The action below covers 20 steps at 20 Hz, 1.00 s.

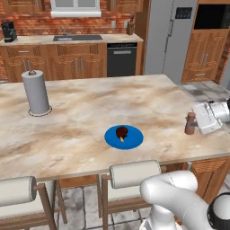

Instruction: Retrieve the shaker from the cabinet and place it next the steak on a plate on the dining table.

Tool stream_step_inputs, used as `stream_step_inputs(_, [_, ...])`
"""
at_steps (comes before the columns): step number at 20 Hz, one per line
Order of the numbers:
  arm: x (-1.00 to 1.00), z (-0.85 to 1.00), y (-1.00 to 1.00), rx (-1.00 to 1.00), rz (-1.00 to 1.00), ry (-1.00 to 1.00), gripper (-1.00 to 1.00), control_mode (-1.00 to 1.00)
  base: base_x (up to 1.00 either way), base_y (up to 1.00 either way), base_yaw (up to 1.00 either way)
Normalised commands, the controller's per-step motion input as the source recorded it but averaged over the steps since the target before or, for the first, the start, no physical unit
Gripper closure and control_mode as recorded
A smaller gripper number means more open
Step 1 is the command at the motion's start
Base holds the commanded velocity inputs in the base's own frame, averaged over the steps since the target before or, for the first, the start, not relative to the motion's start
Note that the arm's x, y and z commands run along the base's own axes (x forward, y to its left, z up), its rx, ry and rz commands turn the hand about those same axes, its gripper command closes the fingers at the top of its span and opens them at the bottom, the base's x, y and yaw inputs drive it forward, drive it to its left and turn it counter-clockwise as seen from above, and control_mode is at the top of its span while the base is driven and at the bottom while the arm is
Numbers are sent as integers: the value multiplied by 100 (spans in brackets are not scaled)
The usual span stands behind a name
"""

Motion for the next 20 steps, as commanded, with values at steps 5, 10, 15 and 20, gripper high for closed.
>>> stream_step_inputs(5, [36,-24,9,1,4,0,100,-100,0,0,0])
stream_step_inputs(10, [41,-27,4,9,2,1,100,-100,0,0,0])
stream_step_inputs(15, [30,-29,9,9,3,0,100,-100,0,0,0])
stream_step_inputs(20, [31,-23,7,3,3,0,100,-100,0,0,0])
